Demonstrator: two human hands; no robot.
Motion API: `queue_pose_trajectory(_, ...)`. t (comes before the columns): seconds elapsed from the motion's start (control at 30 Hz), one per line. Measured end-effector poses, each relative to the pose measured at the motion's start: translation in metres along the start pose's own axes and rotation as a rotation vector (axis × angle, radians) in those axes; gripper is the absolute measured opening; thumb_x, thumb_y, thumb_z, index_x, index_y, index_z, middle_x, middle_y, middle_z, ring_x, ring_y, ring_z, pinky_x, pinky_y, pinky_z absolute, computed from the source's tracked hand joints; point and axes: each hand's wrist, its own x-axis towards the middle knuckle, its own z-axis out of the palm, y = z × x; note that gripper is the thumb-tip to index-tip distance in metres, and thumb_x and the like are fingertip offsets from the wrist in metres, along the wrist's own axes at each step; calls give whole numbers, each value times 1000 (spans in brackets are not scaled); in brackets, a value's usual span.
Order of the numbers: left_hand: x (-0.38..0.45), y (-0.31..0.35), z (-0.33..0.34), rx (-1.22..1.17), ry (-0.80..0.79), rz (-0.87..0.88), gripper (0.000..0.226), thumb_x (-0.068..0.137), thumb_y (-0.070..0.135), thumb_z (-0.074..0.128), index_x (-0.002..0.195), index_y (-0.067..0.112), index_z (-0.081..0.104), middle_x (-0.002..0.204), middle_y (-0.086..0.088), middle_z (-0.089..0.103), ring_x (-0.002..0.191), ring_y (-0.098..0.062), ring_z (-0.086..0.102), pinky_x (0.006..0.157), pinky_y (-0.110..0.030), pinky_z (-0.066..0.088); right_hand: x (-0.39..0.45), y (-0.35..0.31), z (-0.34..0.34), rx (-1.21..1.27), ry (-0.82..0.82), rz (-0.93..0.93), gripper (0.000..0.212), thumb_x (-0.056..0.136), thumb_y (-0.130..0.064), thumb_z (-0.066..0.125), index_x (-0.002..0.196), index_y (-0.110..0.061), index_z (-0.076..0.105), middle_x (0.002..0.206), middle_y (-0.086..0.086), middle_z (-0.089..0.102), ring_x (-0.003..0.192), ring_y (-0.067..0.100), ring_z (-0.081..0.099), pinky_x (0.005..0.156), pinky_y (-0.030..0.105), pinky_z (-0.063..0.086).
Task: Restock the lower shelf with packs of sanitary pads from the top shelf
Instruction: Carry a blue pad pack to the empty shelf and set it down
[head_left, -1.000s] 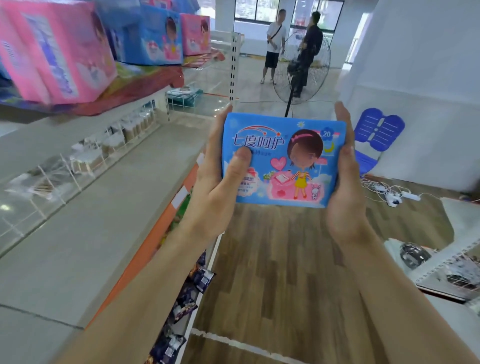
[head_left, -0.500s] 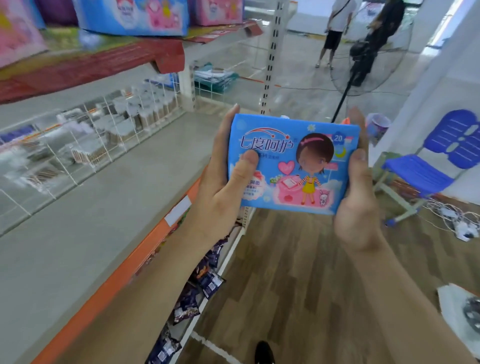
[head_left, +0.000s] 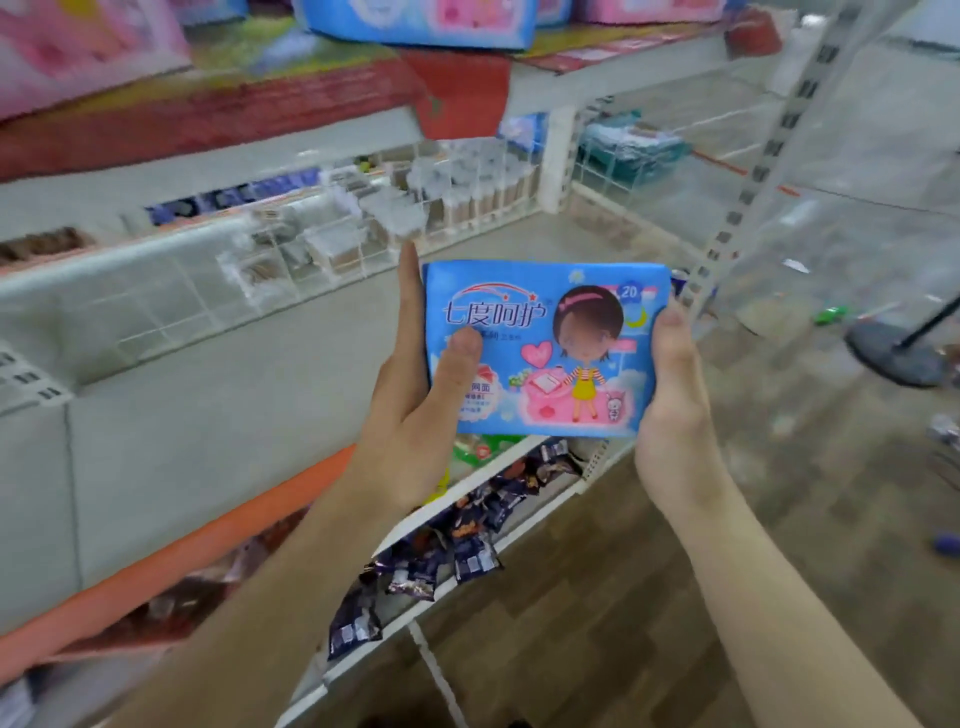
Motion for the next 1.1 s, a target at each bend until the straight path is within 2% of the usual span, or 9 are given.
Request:
queue_pose_trajectory(0.13,-6,-8,-41,58,168,-87,77,100,40,50,161,21,5,122,16,70,111,-14,69,88,-35,59,22,22,37,-12,-147,87,98,77,-76,60,142,-6,39,129,14,64,114,30,66,83,41,60)
queue_pose_trajectory(0.27,-13,-10,-86,73,226,-146,64,99,40,51,154,17,27,120,8,72,107,-16,71,83,-27,58,34,45,81,-82,-215,63,53,97,-62,44,121,-15,43,105,-10,70,100,13,71,75,33,59)
queue_pose_trajectory(0.37,-20,-9,-125,138,250,-157,51,98,37,52,143,17,40,122,2,72,110,-21,70,92,-42,57,40,59,116,-69,-270,68,35,99,-44,34,114,-13,41,90,-19,71,89,3,70,69,23,57)
queue_pose_trajectory(0.5,-31,-9,-183,226,261,-192,62,85,44,62,140,24,42,125,5,70,116,-22,67,101,-54,50,51,78,167,-106,-330,104,21,105,-42,37,102,-22,40,93,-13,66,86,1,69,68,24,56)
queue_pose_trajectory(0.7,-40,-13,-246,206,246,-239,68,84,21,62,147,20,38,122,7,70,112,-12,67,85,-20,52,55,105,229,-132,-342,113,22,109,-18,28,87,-19,29,85,-7,41,58,-14,55,52,11,46)
queue_pose_trajectory(0.83,-39,-26,-268,264,304,-238,54,78,19,66,130,26,53,118,-1,70,100,-11,65,75,-18,52,59,124,244,-126,-370,141,20,109,-21,29,89,-20,29,91,-4,43,67,-11,59,56,15,50)
queue_pose_trajectory(0.93,-35,-37,-278,357,333,-266,46,72,34,71,117,37,60,117,-1,69,101,-14,63,75,-23,56,70,135,242,-176,-391,133,10,109,-23,32,102,-17,36,102,2,52,76,-7,64,58,15,52)
queue_pose_trajectory(1.0,-33,-47,-282,404,361,-274,48,71,40,73,117,38,61,118,-2,68,97,-8,65,76,-27,59,83,147,240,-287,-459,70,12,109,-28,35,116,-20,40,128,9,46,105,4,64,69,15,54)
queue_pose_trajectory(1.1,-29,-61,-288,447,427,-291,48,75,34,71,121,25,61,116,-4,69,90,-1,67,72,-21,58,102,160,240,-430,-527,20,11,100,-47,43,103,-37,46,138,2,32,138,22,42,103,30,49)
